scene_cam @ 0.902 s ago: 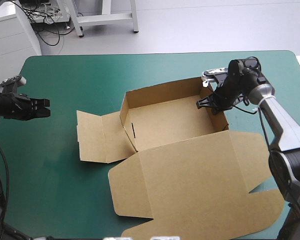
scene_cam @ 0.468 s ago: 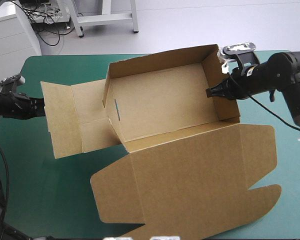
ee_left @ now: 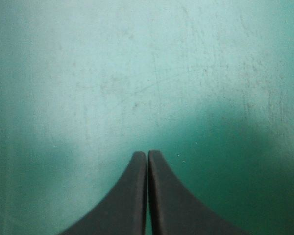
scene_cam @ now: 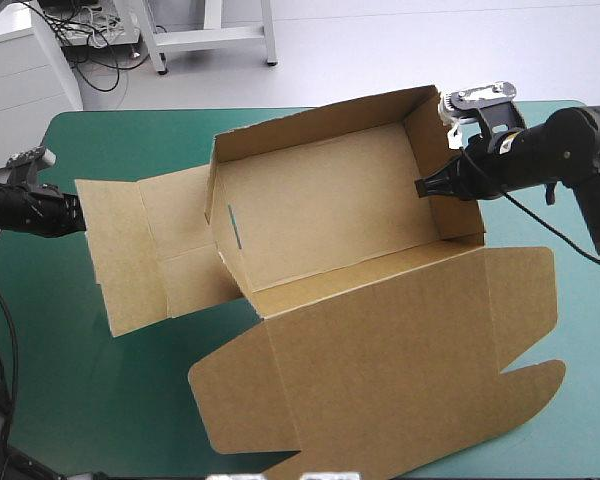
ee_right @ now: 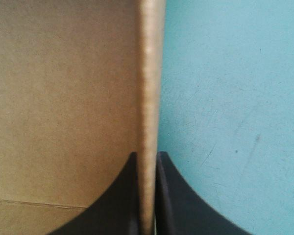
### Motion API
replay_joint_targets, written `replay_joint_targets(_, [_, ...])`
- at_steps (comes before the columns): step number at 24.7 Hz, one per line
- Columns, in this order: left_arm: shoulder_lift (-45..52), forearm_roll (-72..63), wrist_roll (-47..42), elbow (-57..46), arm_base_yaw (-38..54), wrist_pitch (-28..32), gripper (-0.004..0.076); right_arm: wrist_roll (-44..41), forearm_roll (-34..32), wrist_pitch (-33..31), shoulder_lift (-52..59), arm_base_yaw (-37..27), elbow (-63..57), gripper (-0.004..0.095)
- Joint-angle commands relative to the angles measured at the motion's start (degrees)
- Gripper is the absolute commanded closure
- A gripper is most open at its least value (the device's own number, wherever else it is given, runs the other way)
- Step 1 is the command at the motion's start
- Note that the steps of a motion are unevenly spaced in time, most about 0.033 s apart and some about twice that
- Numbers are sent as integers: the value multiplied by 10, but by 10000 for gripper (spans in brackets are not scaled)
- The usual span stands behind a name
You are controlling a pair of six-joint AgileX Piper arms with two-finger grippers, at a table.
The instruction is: Fold the box
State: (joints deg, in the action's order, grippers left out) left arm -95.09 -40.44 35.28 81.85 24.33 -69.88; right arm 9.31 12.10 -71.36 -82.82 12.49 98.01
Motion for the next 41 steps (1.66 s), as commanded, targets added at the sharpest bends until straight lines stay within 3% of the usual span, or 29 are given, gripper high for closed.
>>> replay_joint_targets(1, [25, -46, 16, 13, 0, -11, 610, 2, 17, 17, 18, -1, 17, 926])
replay_joint_targets(6, [25, -46, 12, 13, 0, -21, 304, 3, 17, 19, 18, -1, 17, 926])
replay_joint_targets(8, [25, -46, 11, 13, 0, -24, 254, -10, 19, 30, 18, -1, 17, 926])
replay_joint_targets(15, [21, -139, -11, 13, -32, -40, 316, -24, 47, 80, 1, -1, 17, 926])
replay_joint_targets(21, [20, -142, -20, 13, -152, -27, 337, -30, 60, 103, -42, -1, 17, 926])
replay_joint_targets(41, [65, -229, -49, 13, -172, -46, 336, -74, -19, 121, -70, -1, 17, 926])
